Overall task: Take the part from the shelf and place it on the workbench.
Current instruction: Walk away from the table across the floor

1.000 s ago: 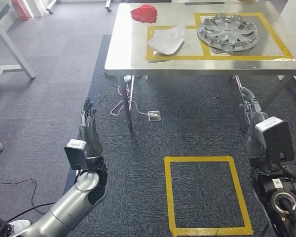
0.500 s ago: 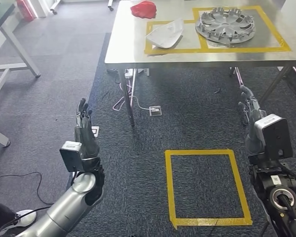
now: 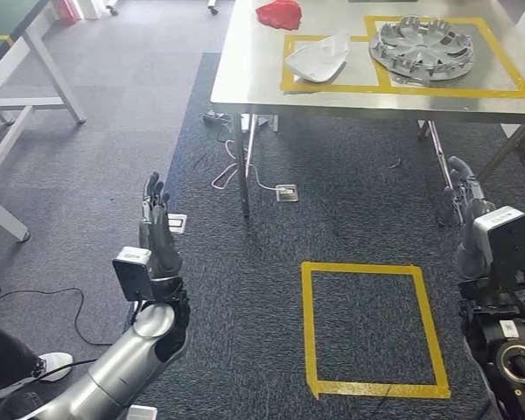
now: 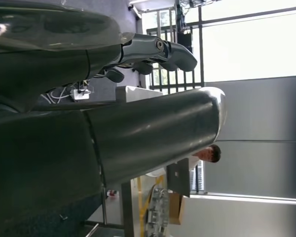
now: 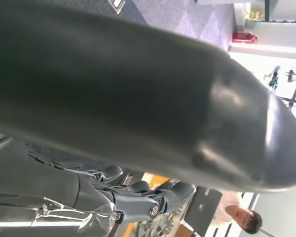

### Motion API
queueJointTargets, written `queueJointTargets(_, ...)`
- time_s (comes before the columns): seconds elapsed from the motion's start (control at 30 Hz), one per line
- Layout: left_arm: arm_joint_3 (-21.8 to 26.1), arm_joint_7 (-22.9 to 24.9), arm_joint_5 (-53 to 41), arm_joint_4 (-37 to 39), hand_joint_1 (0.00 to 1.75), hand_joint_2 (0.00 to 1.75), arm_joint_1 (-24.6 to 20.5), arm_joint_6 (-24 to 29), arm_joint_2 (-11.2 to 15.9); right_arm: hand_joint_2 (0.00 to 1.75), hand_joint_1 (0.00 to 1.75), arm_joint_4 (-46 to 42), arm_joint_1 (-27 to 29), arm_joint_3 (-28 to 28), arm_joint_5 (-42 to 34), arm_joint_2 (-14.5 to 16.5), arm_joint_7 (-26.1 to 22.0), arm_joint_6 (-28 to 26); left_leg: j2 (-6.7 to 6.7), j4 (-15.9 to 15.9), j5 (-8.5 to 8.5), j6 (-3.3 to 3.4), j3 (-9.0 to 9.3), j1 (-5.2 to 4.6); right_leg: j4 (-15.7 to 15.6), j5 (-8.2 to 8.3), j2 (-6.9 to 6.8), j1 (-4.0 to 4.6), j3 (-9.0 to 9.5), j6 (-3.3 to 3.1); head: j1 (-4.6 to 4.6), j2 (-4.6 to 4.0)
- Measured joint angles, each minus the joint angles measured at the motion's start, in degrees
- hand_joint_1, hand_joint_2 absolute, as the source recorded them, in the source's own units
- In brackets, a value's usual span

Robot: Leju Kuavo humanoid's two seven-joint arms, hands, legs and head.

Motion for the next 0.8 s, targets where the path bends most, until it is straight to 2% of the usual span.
queueJointTargets(0.03, 0.0, -0.02, 0.07, 0.0, 0.0, 0.0, -0.01, 0.0, -0.01, 0.0, 0.0, -0.12, 0.0, -0.02, -0.03, -0.1, 0.02, -0.1, -0.06, 0.45, 0.08, -0.24, -0.36, -0.06, -3.7, 1.03, 0.14, 0.05, 2.06, -0.19, 0.13, 0.0)
queueJointTargets(0.07, 0.0, -0.05, 0.13, -0.01, 0.0, 0.0, -0.01, 0.0, -0.01, 0.0, 0.0, -0.24, 0.01, -0.03, -0.07, -0.21, 0.03, -0.22, -0.08, 0.77, 0.21, -0.53, -0.71, -0.12, -5.88, 1.48, 0.26, 0.17, 3.1, -0.45, 0.19, 0.0)
queueJointTargets(0.13, 0.0, -0.1, 0.26, 0.0, 0.0, 0.0, 0.04, 0.01, -0.01, 0.0, 0.0, -0.42, 0.09, 0.02, -0.16, -0.37, 0.08, -0.51, -0.11, 1.0, 0.68, -1.24, -1.23, -0.26, -6.49, 1.83, 0.34, 0.46, 2.91, -1.21, 0.05, 0.0)
queueJointTargets(0.2, 0.03, -0.12, 0.36, 0.0, 0.0, 0.0, 0.08, 0.02, 0.0, 0.0, 0.0, -0.52, 0.12, 0.08, -0.19, -0.45, 0.1, -0.7, -0.07, 1.38, 0.46, -1.89, -1.68, -0.18, -6.64, 2.5, 0.13, 0.28, 2.46, -2.05, -0.21, 0.0)
queueJointTargets(0.23, 0.04, -0.13, 0.39, 0.0, 0.0, 0.0, 0.06, 0.02, 0.01, 0.0, 0.0, -0.63, 0.11, 0.1, -0.19, -0.45, 0.11, -0.75, -0.03, 2.76, -0.7, -2.25, -2.3, -0.12, -6.77, 2.88, 0.01, 0.13, 2.19, -2.47, -0.45, 0.0)
queueJointTargets(0.27, 0.06, -0.13, 0.42, 0.0, 0.0, 0.0, 0.04, 0.02, 0.01, 0.0, 0.0, -0.75, 0.1, 0.11, -0.19, -0.46, 0.13, -0.78, 0.01, 5.43, -2.66, -2.6, -3.43, 0.0, -6.88, 3.27, -0.14, 0.01, 1.83, -2.82, -0.72, 0.0)
queueJointTargets(0.33, 0.07, -0.13, 0.44, 0.01, 0.0, 0.0, 0.09, 0.02, 0.01, 0.0, 0.0, -0.92, 0.12, 0.14, -0.19, -0.46, 0.14, -0.82, 0.07, 13.37, -7.37, -3.2, -6.52, 0.22, -6.87, 3.94, -0.3, 0.06, 0.89, -3.16, -1.29, 0.0)
queueJointTargets(0.37, 0.07, -0.13, 0.45, 0.01, 0.0, 0.0, 0.16, 0.02, 0.01, 0.0, 0.0, -0.93, 0.16, 0.15, -0.19, -0.47, 0.14, -0.82, 0.08, 16.73, -8.9, -3.34, -7.67, 0.3, -6.86, 4.28, -0.34, 0.11, 0.4, -3.17, -1.43, 0.0)
queueJointTargets(0.4, 0.07, -0.13, 0.45, 0.01, 0.0, 0.0, 0.23, 0.02, 0.01, 0.0, 0.0, -0.93, 0.2, 0.16, -0.19, -0.49, 0.14, -0.82, 0.08, 18.24, -9.41, -3.36, -7.92, 0.32, -6.85, 4.61, -0.37, 0.15, -0.05, -3.15, -1.53, 0.0)
queueJointTargets(0.43, 0.07, -0.13, 0.46, 0.01, 0.0, 0.0, 0.26, 0.02, 0.01, 0.0, 0.0, -0.93, 0.24, 0.18, -0.19, -0.52, 0.14, -0.82, 0.08, 17.36, -8.86, -3.23, -6.91, 0.31, -6.85, 4.93, -0.38, 0.2, -0.46, -3.1, -1.65, 0.0)
queueJointTargets(0.47, 0.07, -0.13, 0.46, 0.01, 0.0, 0.0, 0.25, 0.02, 0.01, 0.0, 0.0, -0.93, 0.26, 0.18, -0.19, -0.55, 0.14, -0.82, 0.08, 14.15, -7.48, -2.96, -4.7, 0.28, -6.85, 5.22, -0.38, 0.25, -0.75, -3.02, -1.8, 0.0)
queueJointTargets(0.53, 0.08, -0.14, 0.46, 0.0, 0.0, 0.0, 0.08, 0.02, 0.01, 0.0, 0.0, -1.01, 0.25, 0.17, -0.2, -0.59, 0.15, -0.89, 0.17, 5.39, -4.77, -2.09, 0.7, 0.01, -6.85, 5.72, -0.4, 0.4, -1.08, -2.75, -2.09, 0.0)
queueJointTargets(0.57, 0.08, -0.14, 0.46, -0.01, 0.0, 0.0, -0.03, 0.02, -0.01, 0.0, 0.0, -1.09, 0.24, 0.16, -0.25, -0.65, 0.15, -0.93, 0.19, 2.47, -4.01, -1.65, 2.31, -0.2, -6.87, 5.95, -0.42, 0.45, -1.17, -2.5, -2.11, 0.0)
queueJointTargets(0.6, 0.09, -0.15, 0.48, -0.01, 0.0, 0.0, -0.11, 0.02, -0.02, 0.0, 0.0, -1.17, 0.24, 0.16, -0.33, -0.72, 0.16, -0.99, 0.19, 0.99, -3.72, -1.29, 2.98, -0.4, -6.91, 6.18, -0.45, 0.47, -1.24, -2.19, -2.08, 0.0)
queueJointTargets(0.7, 0.1, -0.15, 0.57, -0.01, 0.0, 0.0, -0.16, 0.02, -0.03, 0.0, 0.0, -1.38, 0.3, 0.17, -0.59, -0.95, 0.18, -1.08, 0.14, 0.15, -2.62, -0.34, 2.64, -0.41, -7.15, 6.65, -0.42, 0.39, -1.53, -1.16, -1.96, 0.0)
queueJointTargets(0.73, 0.1, -0.15, 0.6, -0.01, 0.0, 0.0, -0.17, 0.02, -0.05, 0.0, 0.0, -1.42, 0.32, 0.16, -0.64, -1.08, 0.19, -1.09, 0.18, -0.32, -2.06, 0.02, 2.54, -0.25, -6.41, 5.85, -0.33, 0.36, -1.92, -0.87, -1.88, 0.0)
queueJointTargets(0.77, 0.1, -0.15, 0.61, -0.01, 0.0, 0.0, -0.18, 0.02, -0.09, 0.0, 0.0, -1.43, 0.33, 0.14, -0.68, -1.22, 0.2, -1.11, 0.22, -0.78, -1.49, 0.32, 2.36, -0.06, -4.41, 4.17, -0.23, 0.36, -2.72, -0.62, -1.72, 0.0)
queueJointTargets(0.8, 0.1, -0.15, 0.62, -0.01, 0.0, 0.0, -0.16, 0.02, -0.14, 0.0, 0.0, -1.43, 0.38, 0.13, -0.73, -1.33, 0.24, -1.13, 0.26, -0.95, -1.09, 0.47, 2.07, -0.01, -1.1, 1.78, -0.13, 0.26, -3.9, -0.42, -1.51, 0.0)
